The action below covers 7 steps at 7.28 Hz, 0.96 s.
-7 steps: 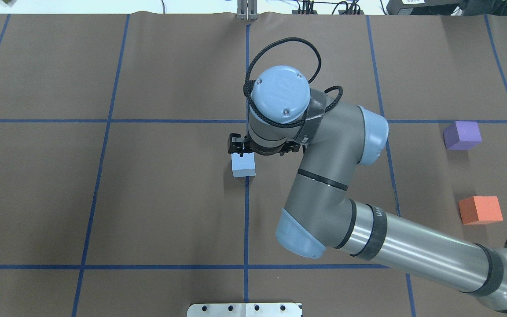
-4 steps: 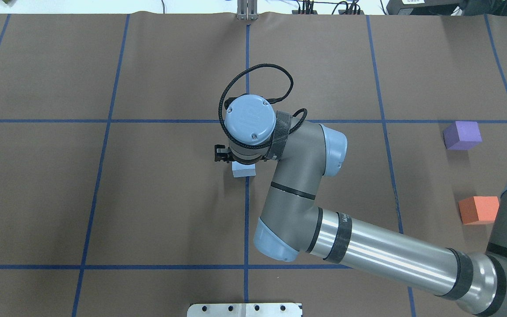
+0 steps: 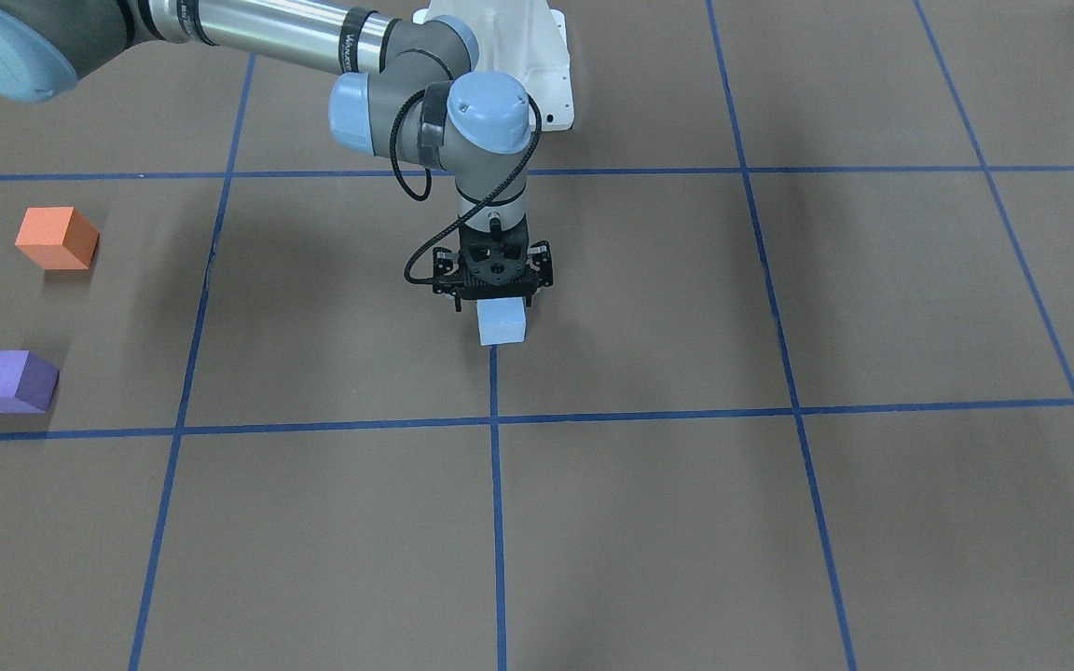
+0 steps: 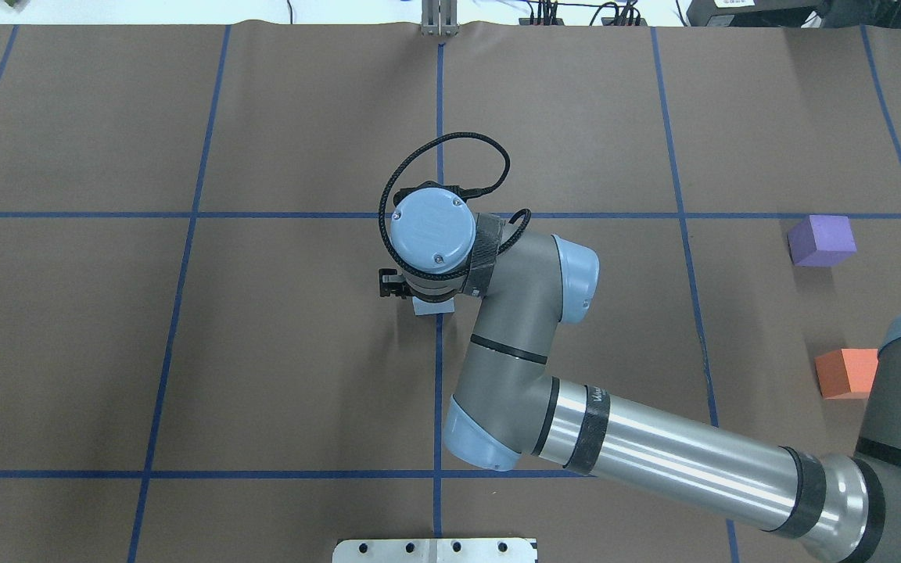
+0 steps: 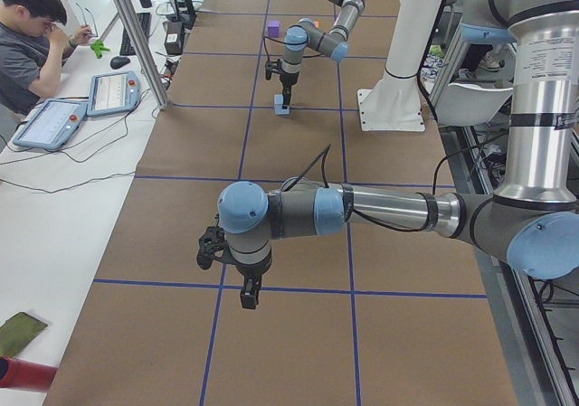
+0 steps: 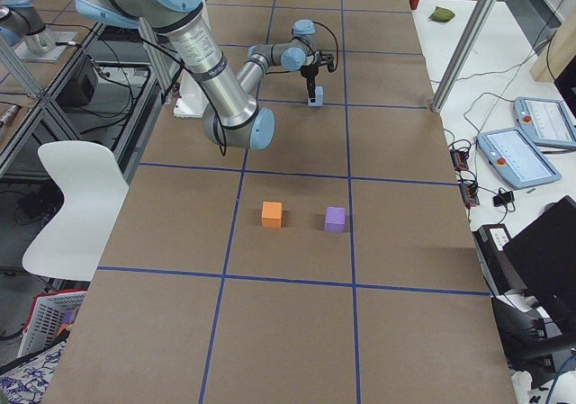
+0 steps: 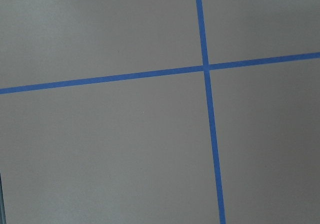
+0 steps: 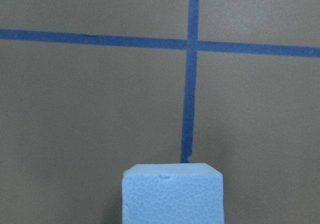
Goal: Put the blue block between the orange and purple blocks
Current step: 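Lower the right gripper onto the light blue cube and grasp it, then carry the light blue cube with the right gripper toward the purple cube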
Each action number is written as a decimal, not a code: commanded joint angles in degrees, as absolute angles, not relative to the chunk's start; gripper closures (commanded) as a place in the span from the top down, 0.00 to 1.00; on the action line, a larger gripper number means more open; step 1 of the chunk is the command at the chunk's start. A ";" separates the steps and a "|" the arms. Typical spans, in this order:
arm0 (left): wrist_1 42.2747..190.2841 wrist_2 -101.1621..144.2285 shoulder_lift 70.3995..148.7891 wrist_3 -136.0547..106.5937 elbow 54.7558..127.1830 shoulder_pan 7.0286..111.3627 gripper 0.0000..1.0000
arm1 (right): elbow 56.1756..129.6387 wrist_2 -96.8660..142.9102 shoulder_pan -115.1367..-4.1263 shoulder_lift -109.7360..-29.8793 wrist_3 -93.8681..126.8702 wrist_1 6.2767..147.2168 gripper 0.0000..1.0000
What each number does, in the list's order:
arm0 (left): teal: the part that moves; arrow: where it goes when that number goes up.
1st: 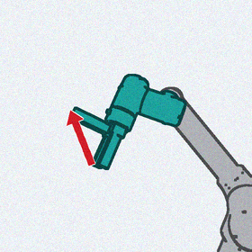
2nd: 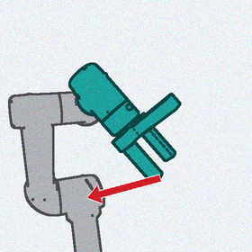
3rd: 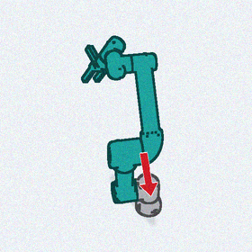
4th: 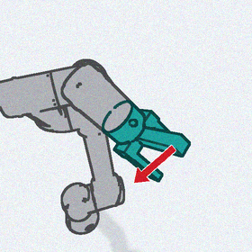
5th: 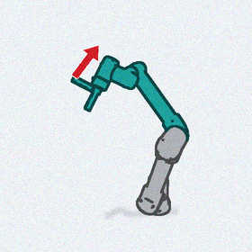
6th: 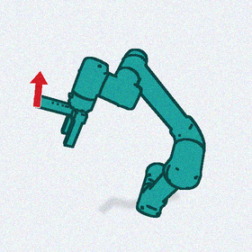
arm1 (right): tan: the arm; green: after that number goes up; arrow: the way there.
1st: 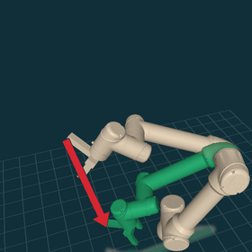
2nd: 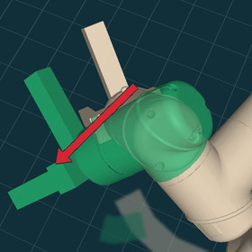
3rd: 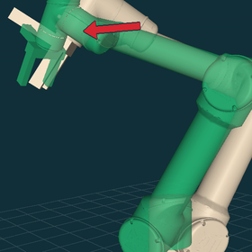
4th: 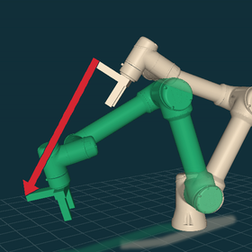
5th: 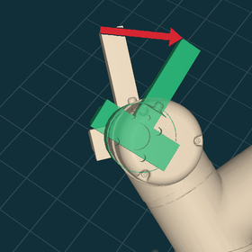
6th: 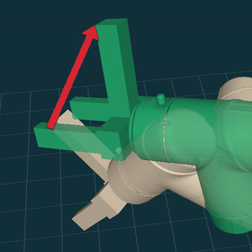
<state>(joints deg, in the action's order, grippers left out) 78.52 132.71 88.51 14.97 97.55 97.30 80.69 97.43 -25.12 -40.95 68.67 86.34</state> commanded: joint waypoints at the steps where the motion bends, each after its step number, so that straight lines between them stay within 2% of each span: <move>1: 78.57 132.71 88.42 14.94 97.56 97.29 1.00 | 79.98 97.38 -25.14 -40.70 68.73 86.13 0.41; 2: 78.66 132.80 87.11 14.85 97.65 97.29 1.00 | 79.98 97.47 -25.14 -40.26 68.56 86.13 0.08; 4: 86.53 133.06 83.52 14.24 97.65 97.29 1.00 | 81.38 99.39 -26.36 -40.34 68.38 86.57 0.00; 5: 87.62 134.28 83.41 12.50 97.21 97.21 1.00 | 84.95 102.19 -28.98 -41.65 68.12 87.27 0.00; 7: 87.71 134.47 83.41 11.78 97.12 97.21 1.00 | 97.40 105.55 -34.34 -48.91 63.41 96.02 0.00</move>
<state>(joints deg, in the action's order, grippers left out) 87.33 134.25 83.56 12.24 97.28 97.22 89.78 103.63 -31.09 -44.26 66.75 91.13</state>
